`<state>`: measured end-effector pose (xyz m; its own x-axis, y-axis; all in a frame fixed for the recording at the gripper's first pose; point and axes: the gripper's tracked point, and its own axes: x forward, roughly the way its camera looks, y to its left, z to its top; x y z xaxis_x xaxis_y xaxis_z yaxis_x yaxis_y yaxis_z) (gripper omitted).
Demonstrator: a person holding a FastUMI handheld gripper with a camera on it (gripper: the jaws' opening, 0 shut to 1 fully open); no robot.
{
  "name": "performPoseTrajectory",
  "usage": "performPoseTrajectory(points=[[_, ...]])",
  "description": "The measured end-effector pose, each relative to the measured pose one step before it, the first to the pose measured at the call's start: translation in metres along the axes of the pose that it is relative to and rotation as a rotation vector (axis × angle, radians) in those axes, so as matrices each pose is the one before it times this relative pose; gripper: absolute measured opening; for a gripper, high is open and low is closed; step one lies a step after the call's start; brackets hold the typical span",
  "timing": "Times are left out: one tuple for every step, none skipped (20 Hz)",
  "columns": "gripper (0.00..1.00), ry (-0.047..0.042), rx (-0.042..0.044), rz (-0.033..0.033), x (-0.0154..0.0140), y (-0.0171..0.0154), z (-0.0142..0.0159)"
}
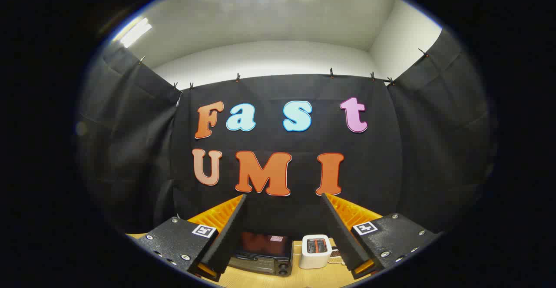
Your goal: Open the toaster oven, put the food inside, and close the toaster oven door.
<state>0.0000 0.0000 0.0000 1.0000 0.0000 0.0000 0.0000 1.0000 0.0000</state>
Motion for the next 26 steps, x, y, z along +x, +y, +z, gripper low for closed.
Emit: performPoseTrajectory(points=[[0.98,0.00174,-0.00200,0.00082,0.00103,0.00104,-0.00230],[0.98,0.00146,-0.00161,0.00370,0.00109,0.00214,-0.00254],[0.98,0.00069,-0.00246,0.00298,0.00197,0.00141,-0.00196],[0.98,0.00156,-0.00186,-0.00137,0.00056,-0.00109,-0.00190],[0.98,0.00601,-0.00439,0.00209,0.00147,0.00132,-0.00315],[0.98,0.00479,-0.00097,0.00085,0.00101,0.00110,-0.00285],[0.98,0.00567,-0.00119,0.00615,0.00171,0.00190,-0.00224],[0.99,0.00478,-0.00063,0.00436,0.00057,0.00140,-0.00335],[0.99,0.00614,-0.00223,0.00483,0.00108,0.00055,-0.00358],[0.99,0.00432,-0.00368,0.00127,0.00031,-0.00028,-0.00263],[0.98,-0.00096,-0.00388,0.00085,-0.00061,-0.00093,-0.00107],[0.98,-0.01275,-0.00360,0.00120,-0.00063,-0.00028,0.00167],[0.98,-0.01489,-0.00469,-0.00528,0.00020,-0.00080,0.00251],[0.98,-0.01203,-0.00345,-0.00690,-0.00140,-0.00152,0.00070],[0.98,-0.01041,-0.00090,-0.00605,-0.00043,-0.00041,0.00023],[0.98,-0.00841,-0.00181,-0.00020,-0.00198,0.00198,-0.00009],[0.98,-0.00418,-0.00453,0.00229,-0.00087,0.00268,-0.00008],[0.98,-0.00076,-0.00667,0.00303,-0.00175,0.00165,-0.00104],[0.98,0.00164,-0.00769,0.00312,-0.00075,0.00190,-0.00176],[0.98,0.00320,-0.00597,0.00206,-0.00014,0.00261,-0.00197],[0.98,0.00510,-0.00433,0.00395,-0.00002,0.00286,-0.00385],[0.98,0.00238,-0.00008,0.00332,0.00056,0.00330,-0.00421],[0.98,0.00213,0.00204,0.00034,0.00140,0.00232,-0.00447],[0.99,0.00396,0.00470,-0.00124,0.00218,0.00147,-0.00546],[0.99,0.00743,0.00465,0.00350,0.00336,0.00328,-0.00686],[0.99,0.00988,0.00335,0.00431,0.00350,0.00448,-0.00871]])
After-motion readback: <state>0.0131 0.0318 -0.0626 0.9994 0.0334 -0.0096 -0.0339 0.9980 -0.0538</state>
